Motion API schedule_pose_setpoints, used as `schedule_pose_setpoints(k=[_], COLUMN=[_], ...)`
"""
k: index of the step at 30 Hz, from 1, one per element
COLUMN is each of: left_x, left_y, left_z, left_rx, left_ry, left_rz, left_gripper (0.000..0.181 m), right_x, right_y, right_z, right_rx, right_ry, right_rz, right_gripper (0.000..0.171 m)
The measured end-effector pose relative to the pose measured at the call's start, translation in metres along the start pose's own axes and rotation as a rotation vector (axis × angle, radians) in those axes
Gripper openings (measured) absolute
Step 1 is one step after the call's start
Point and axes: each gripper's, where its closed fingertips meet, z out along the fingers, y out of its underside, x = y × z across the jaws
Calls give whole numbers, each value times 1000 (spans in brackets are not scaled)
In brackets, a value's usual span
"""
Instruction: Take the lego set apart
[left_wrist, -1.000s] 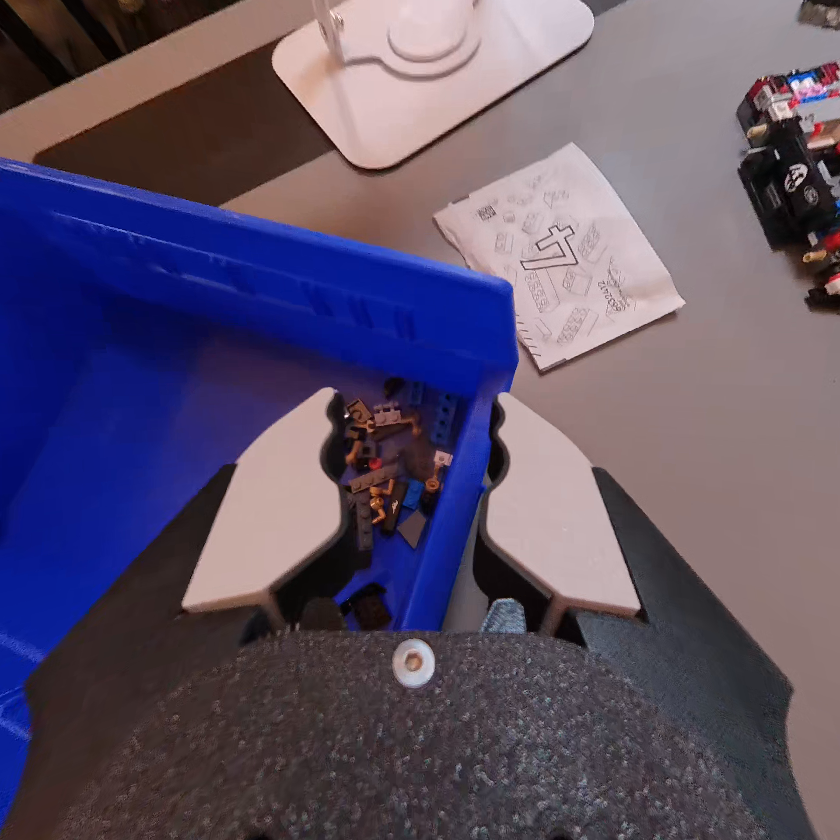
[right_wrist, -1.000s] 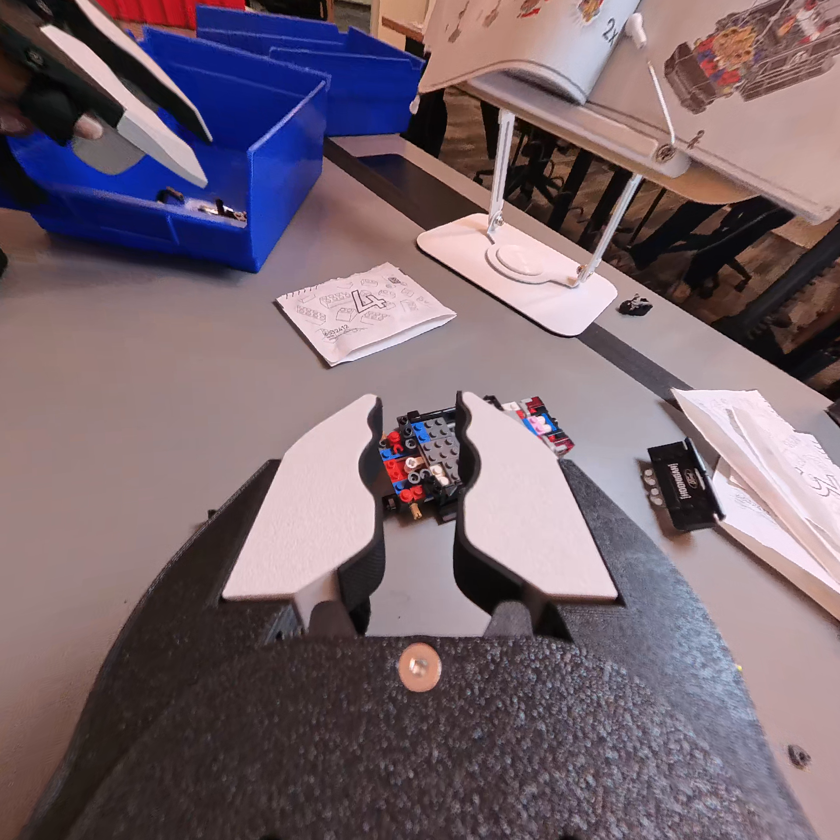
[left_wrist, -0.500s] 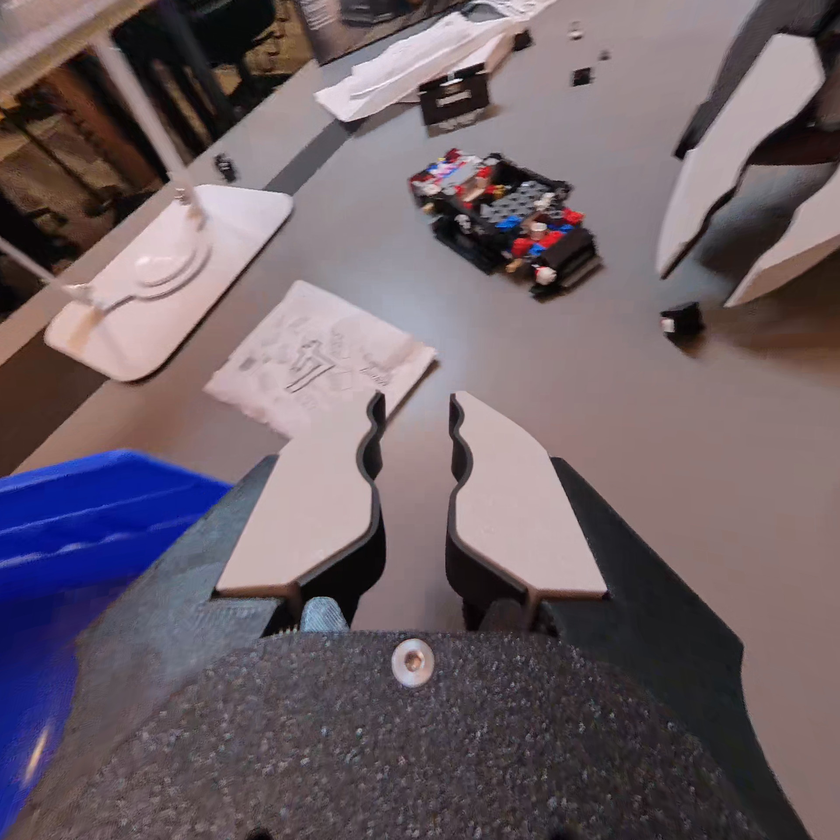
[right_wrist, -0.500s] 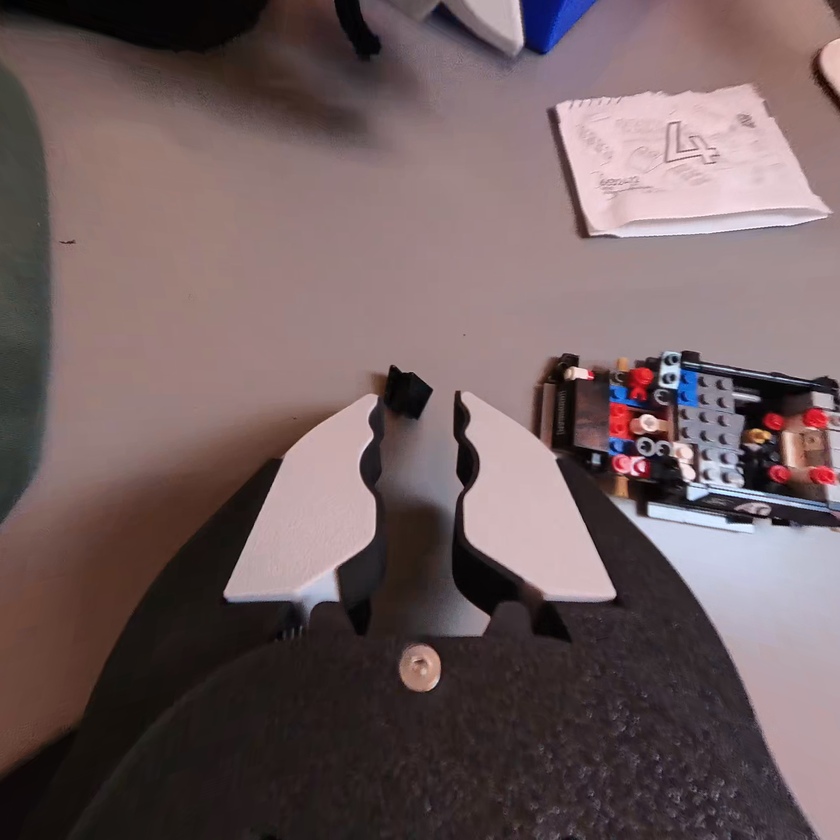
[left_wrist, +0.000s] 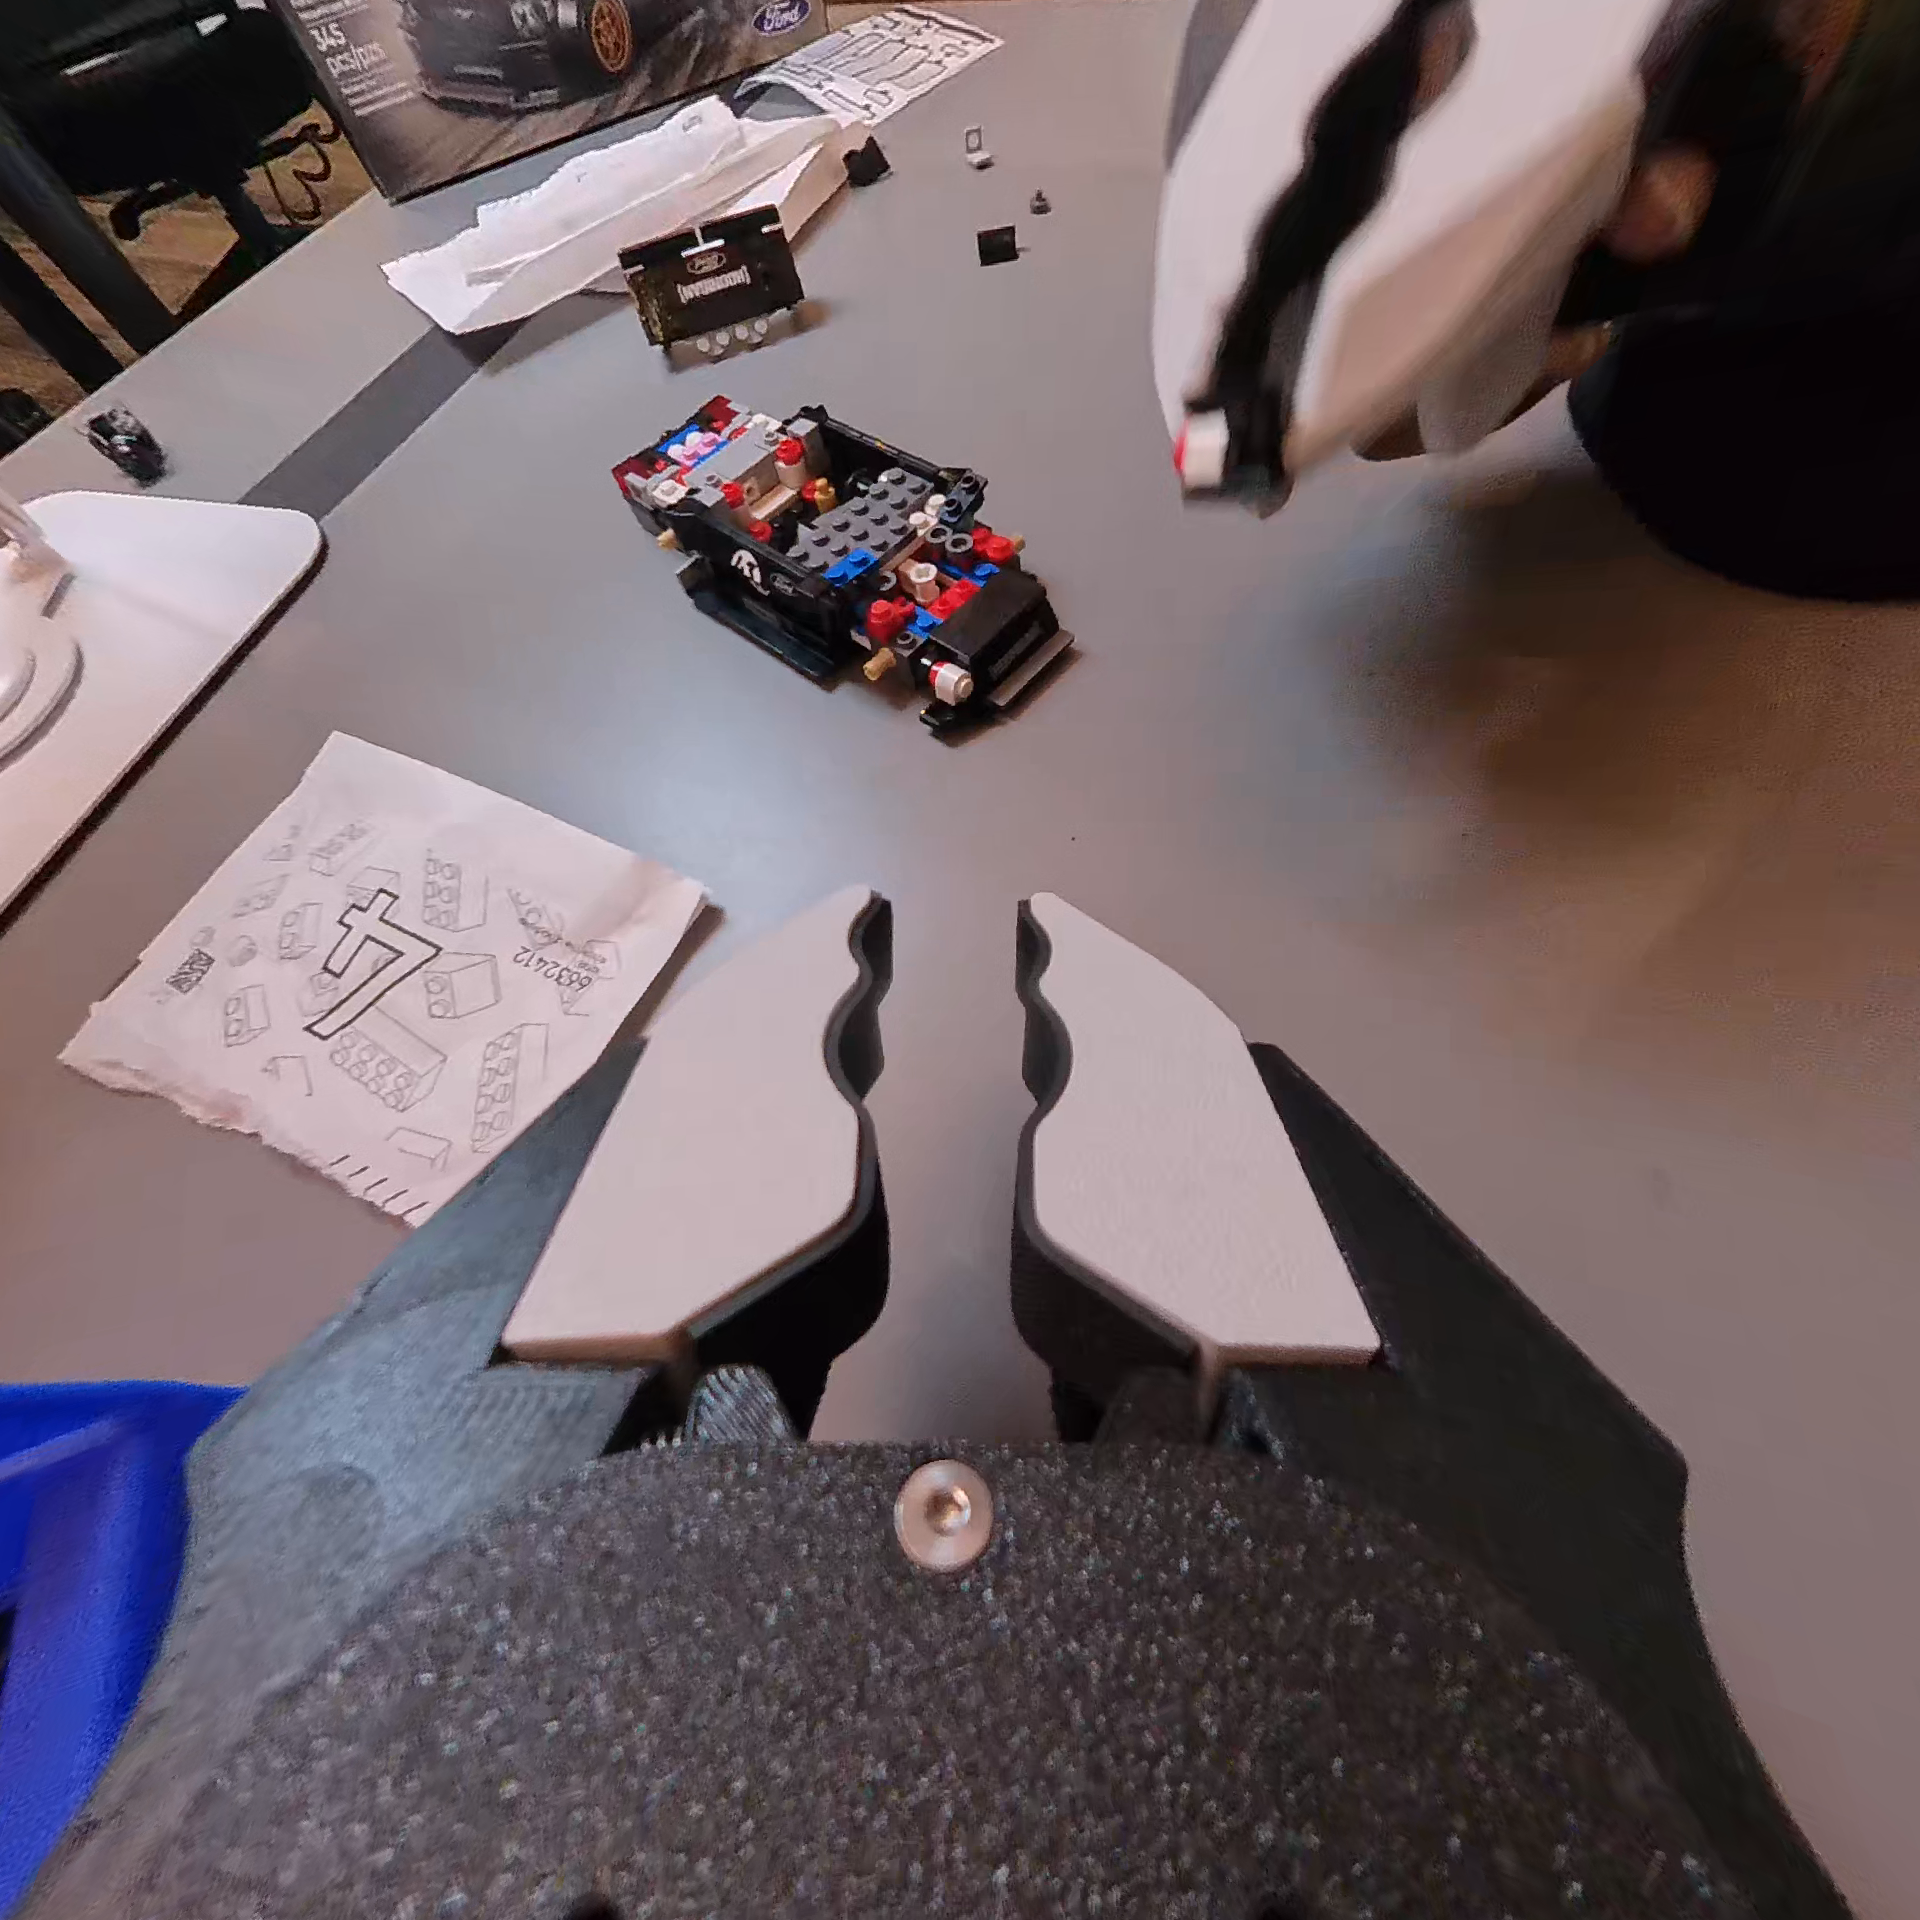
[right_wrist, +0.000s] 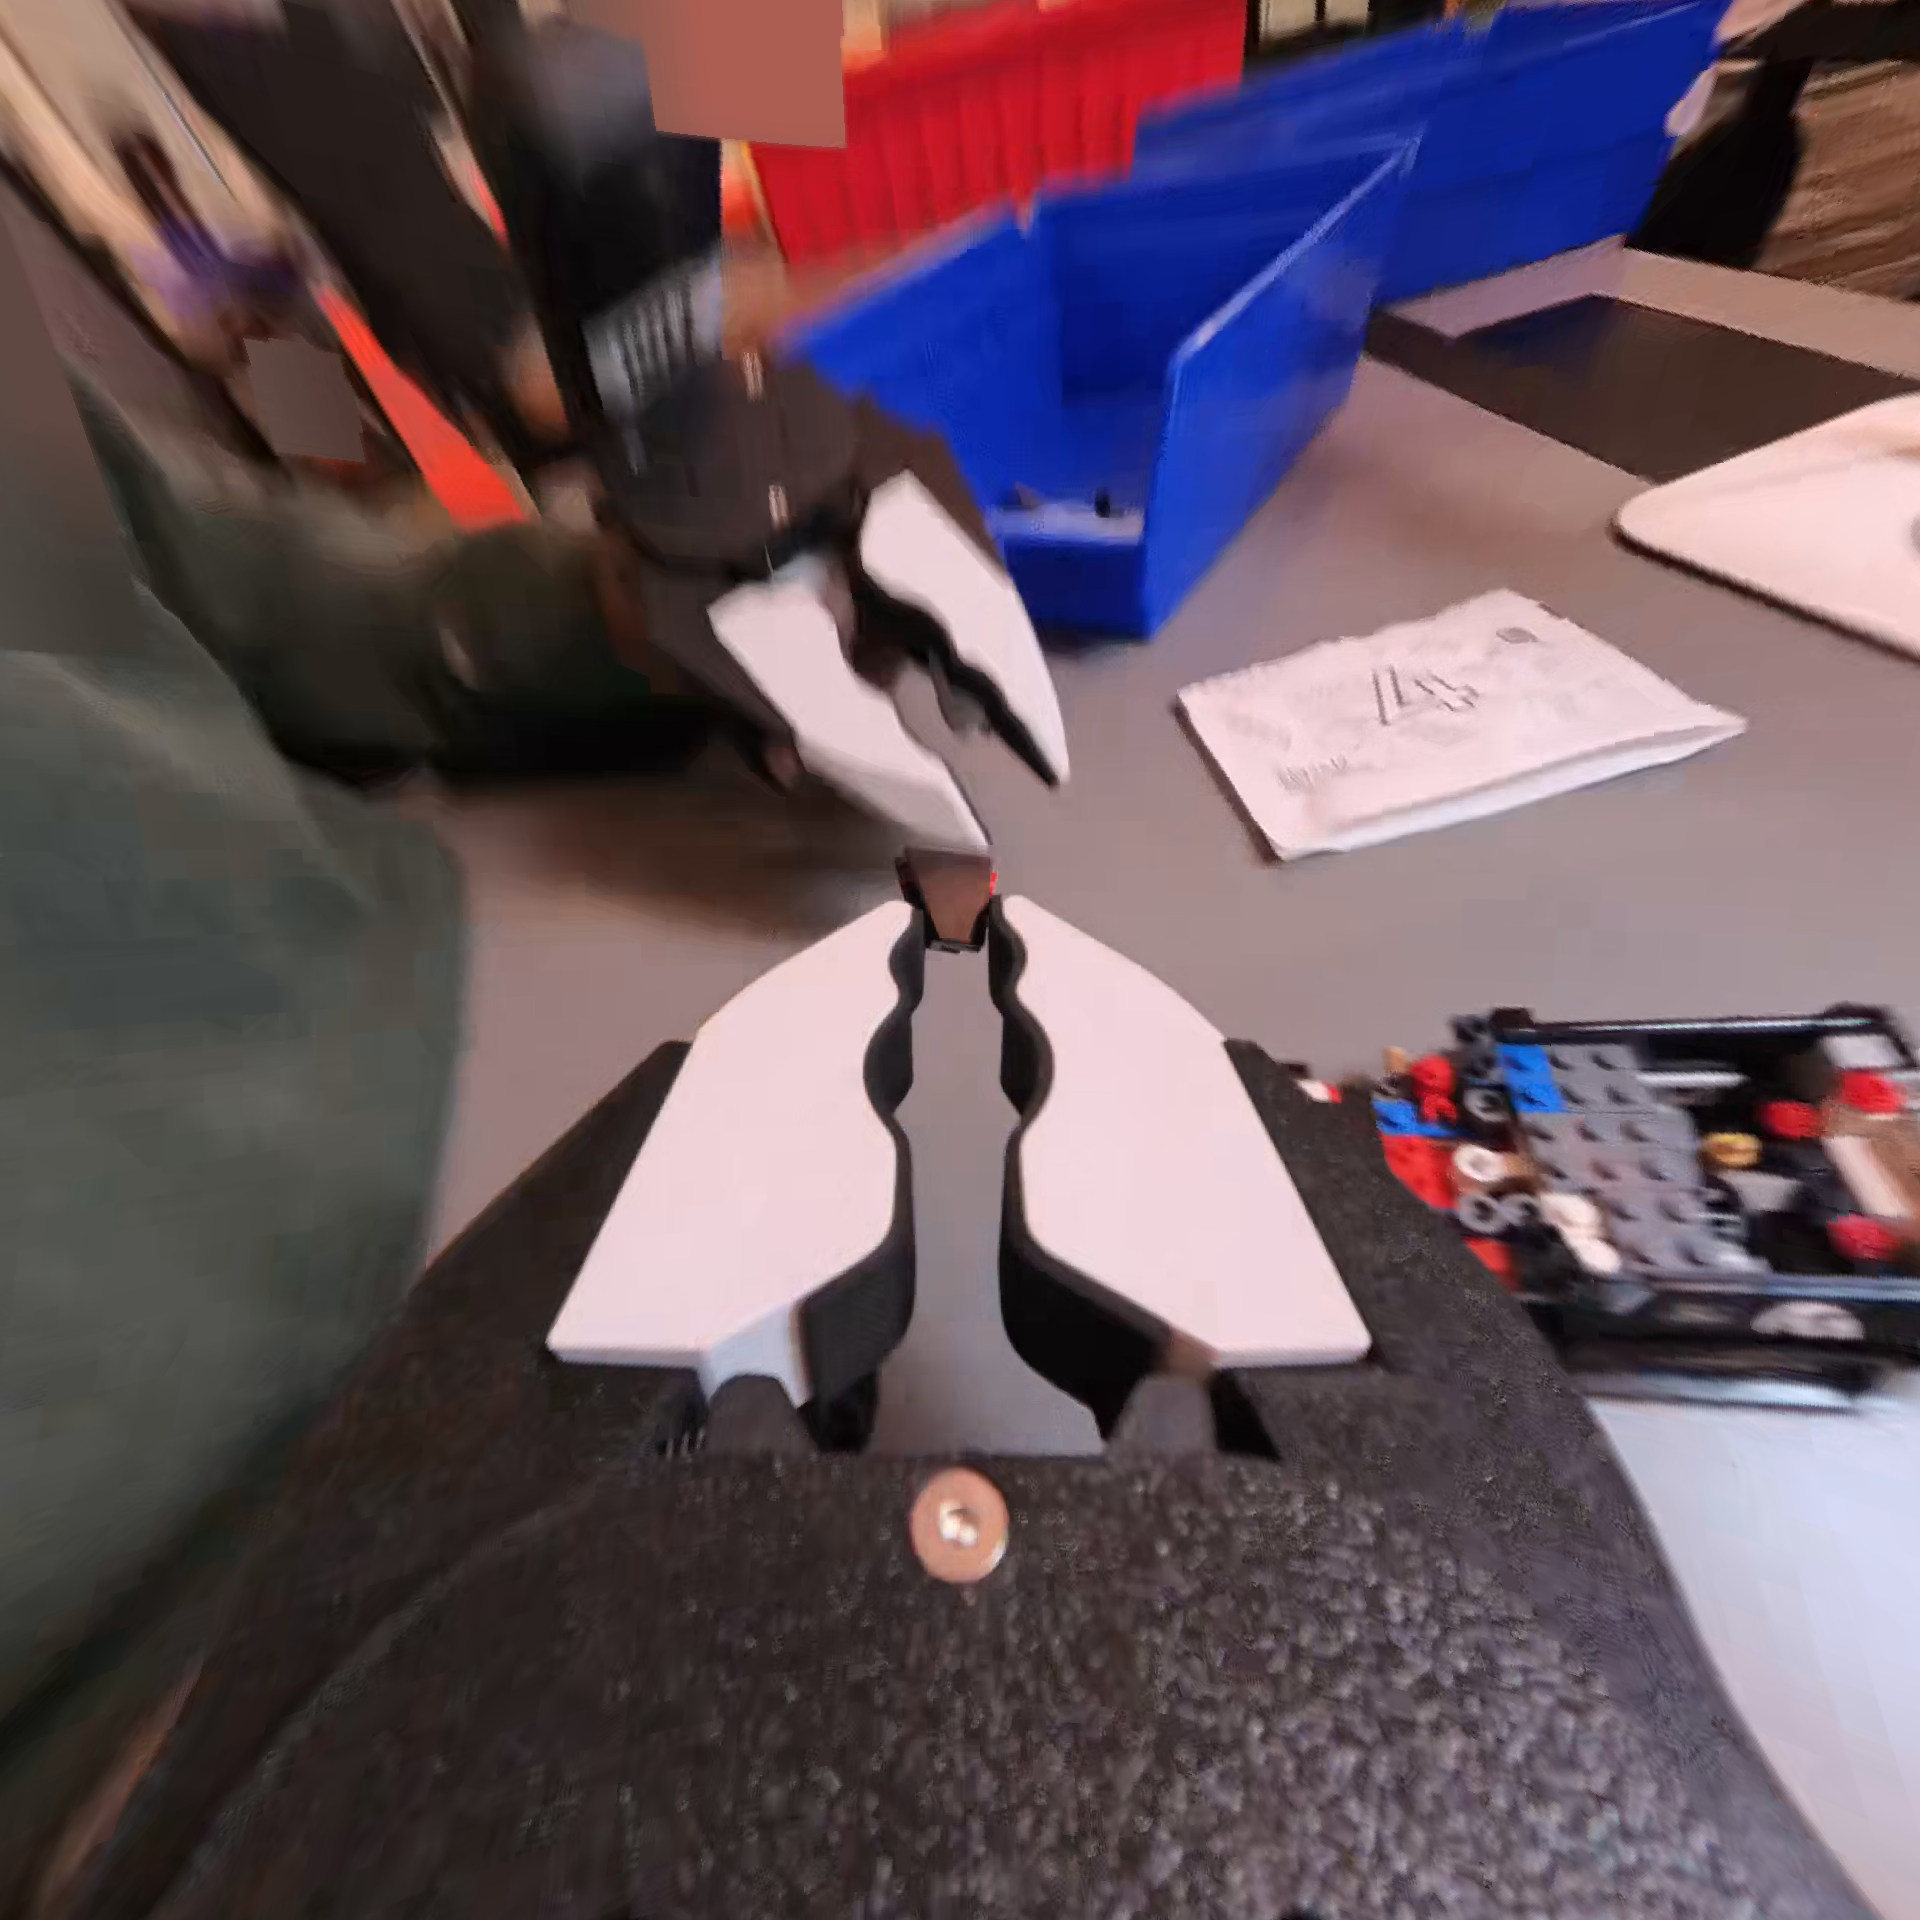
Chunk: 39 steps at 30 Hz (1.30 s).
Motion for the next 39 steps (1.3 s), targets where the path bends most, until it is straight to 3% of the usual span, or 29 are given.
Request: schedule_pose_setpoints(k=[4,7,14,22,31,39], left_x=[2,1,2,5,9,11], left_y=[1,3,7,18,25,28], left_z=[0,1,2,7,11,12], left_rx=[-5,-19,-43,-96,-129,-146], left_ry=[4,-3,0,10,30,39], left_rz=[10,23,41,62,65,73], left_gripper=[22,21,20,19,19,19], right_x=[18,43,90,84,82,83], right_y=[-15,-4,41,72,78,78], right_z=[-13,-25,-60,-46,-33,-40], right_rx=[136,140,-198,-434,-528,-546], right_ry=[-129,-84,354,397,446,450], right_rz=[477,629,256,35,-172,-212], right_gripper=[11,11,11,11,15,23])
